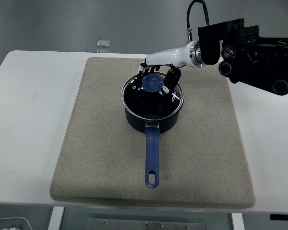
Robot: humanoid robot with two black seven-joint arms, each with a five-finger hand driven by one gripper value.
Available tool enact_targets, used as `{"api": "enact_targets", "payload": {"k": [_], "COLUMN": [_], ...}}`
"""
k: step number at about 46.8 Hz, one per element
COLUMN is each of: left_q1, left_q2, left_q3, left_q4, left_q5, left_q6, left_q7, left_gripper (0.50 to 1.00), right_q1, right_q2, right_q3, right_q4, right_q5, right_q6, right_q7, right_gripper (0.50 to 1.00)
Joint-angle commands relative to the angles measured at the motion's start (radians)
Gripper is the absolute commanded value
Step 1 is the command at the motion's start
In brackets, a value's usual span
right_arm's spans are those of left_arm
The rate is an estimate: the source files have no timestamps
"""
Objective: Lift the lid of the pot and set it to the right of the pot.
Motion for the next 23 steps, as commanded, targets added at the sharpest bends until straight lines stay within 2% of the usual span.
{"api": "enact_targets", "payload": {"k": [1, 23], "left_q1": [0.000, 0.000], "left_q2": [0.000, 0.000], "left_q3": [0.000, 0.000], "left_q4": [0.000, 0.000], "left_q5": [-0.001, 0.001], "left_q6": [0.000, 0.000], "left_q7": [0.000, 0.000], "left_gripper": [1.000, 1.000], "right_q1": [0.000, 0.000], "right_q2": [0.000, 0.001], "right_q3": [0.000, 0.000], "right_q4": [0.000, 0.000], "right_q5": [-0.001, -0.001], "right_q6": [0.002, 0.007], "right_q7": [-0.002, 0.000], "right_gripper": [0.760, 0.670]}}
